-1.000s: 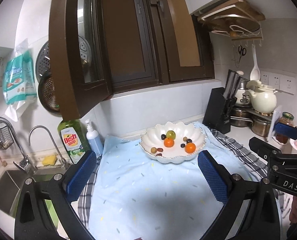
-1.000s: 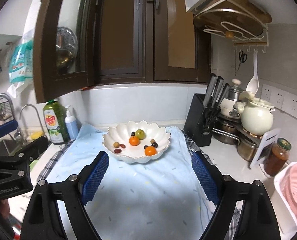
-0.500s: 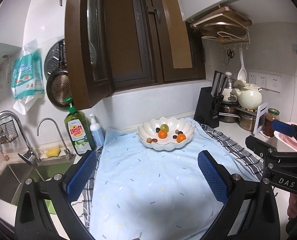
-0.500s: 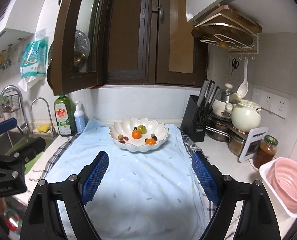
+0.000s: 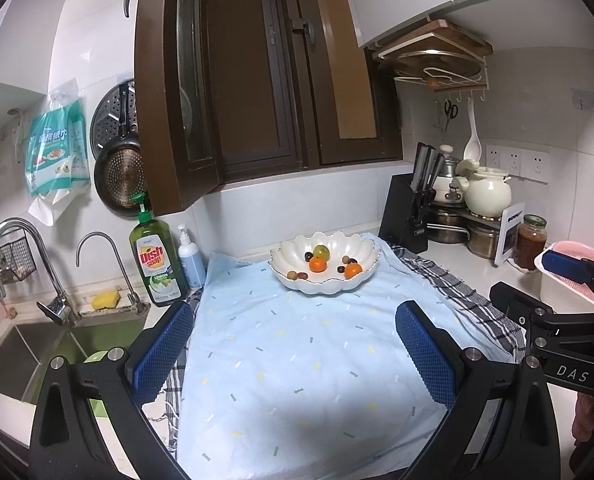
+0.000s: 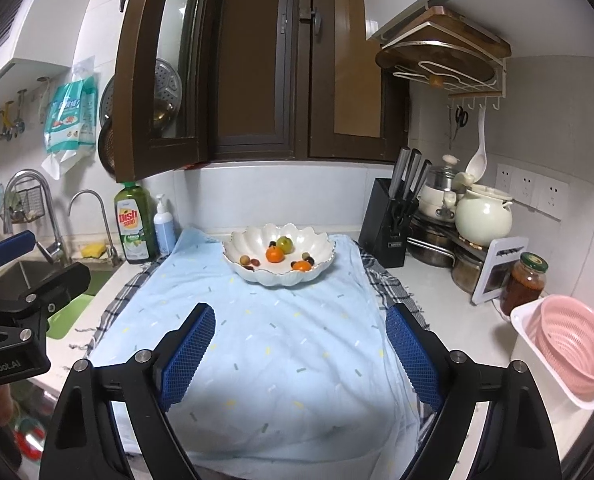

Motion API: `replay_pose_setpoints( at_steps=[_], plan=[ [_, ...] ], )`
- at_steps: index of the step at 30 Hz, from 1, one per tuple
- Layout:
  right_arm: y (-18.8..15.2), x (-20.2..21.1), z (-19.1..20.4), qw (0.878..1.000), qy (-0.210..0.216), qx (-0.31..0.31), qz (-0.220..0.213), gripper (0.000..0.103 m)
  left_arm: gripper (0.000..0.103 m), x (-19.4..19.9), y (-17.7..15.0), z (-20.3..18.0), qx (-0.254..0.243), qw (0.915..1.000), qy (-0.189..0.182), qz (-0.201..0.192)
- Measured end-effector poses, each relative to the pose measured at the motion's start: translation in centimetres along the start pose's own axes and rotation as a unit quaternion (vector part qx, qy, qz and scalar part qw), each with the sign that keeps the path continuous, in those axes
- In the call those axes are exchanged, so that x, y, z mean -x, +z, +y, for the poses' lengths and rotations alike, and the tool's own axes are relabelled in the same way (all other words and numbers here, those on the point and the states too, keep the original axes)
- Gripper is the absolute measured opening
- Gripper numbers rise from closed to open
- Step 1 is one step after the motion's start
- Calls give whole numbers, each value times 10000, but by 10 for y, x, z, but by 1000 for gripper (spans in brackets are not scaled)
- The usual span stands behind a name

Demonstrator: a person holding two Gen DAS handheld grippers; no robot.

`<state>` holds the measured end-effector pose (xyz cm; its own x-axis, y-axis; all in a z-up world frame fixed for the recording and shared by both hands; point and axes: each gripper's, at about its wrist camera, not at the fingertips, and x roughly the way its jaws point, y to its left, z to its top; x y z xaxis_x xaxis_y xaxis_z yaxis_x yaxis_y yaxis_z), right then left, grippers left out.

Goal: Organize fruits

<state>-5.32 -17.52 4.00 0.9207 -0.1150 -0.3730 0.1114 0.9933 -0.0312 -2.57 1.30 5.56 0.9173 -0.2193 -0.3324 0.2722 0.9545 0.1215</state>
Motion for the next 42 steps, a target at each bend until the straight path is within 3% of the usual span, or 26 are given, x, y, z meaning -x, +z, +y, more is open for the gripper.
replay_pose_setpoints(
  at_steps=[42],
  plan=[
    [-3,13,-11,9999,-99,21,-60,88,103,7,0,-10,69,9999,-149,-36]
  ],
)
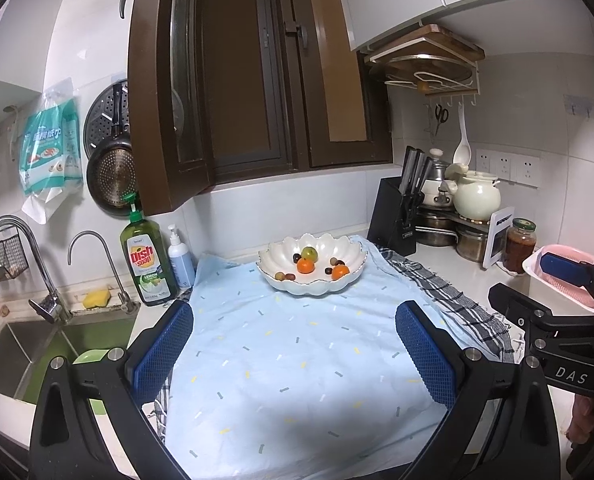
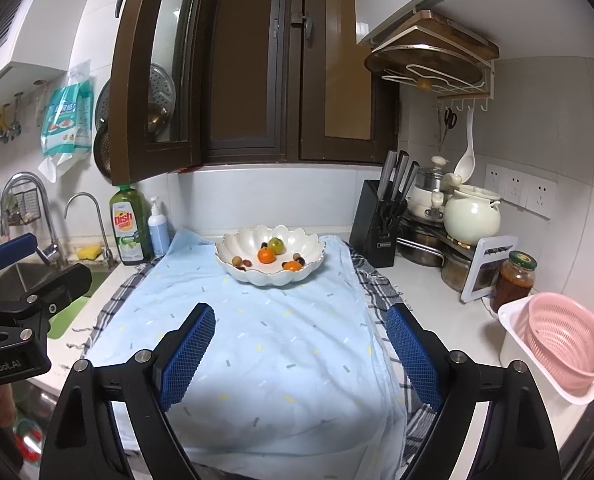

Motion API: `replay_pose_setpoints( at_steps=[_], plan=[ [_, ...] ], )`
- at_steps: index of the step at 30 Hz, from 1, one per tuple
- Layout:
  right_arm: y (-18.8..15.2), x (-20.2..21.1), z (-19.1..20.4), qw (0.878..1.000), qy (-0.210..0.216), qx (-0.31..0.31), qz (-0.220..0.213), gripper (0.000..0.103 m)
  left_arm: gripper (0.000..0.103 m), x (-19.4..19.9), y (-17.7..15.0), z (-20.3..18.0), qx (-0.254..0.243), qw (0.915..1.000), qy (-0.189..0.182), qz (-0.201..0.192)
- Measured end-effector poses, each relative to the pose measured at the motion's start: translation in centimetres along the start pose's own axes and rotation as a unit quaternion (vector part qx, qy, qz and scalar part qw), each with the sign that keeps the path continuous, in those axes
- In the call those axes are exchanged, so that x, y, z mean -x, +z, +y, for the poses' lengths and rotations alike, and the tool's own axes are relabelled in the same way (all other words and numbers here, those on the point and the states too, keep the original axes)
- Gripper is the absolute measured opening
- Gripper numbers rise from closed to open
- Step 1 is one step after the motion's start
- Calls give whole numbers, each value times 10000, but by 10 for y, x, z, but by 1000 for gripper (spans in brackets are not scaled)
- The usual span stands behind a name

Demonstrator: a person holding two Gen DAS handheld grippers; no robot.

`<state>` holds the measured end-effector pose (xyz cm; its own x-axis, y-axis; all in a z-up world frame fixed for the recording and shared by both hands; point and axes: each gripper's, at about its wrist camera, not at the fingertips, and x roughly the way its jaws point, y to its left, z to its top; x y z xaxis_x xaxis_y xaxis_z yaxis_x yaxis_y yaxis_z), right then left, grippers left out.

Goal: Organize fruits

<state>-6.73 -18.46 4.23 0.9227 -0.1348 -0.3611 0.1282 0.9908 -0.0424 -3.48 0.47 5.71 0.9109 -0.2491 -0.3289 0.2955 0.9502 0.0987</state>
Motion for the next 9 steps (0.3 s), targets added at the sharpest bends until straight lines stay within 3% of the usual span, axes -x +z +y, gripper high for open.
replay_pose_setpoints(
  at_steps=[9],
  plan=[
    [0,0,1,10000,-3,-4,8,88,103,-1,-1,0,1,10000,-8,13]
  ],
)
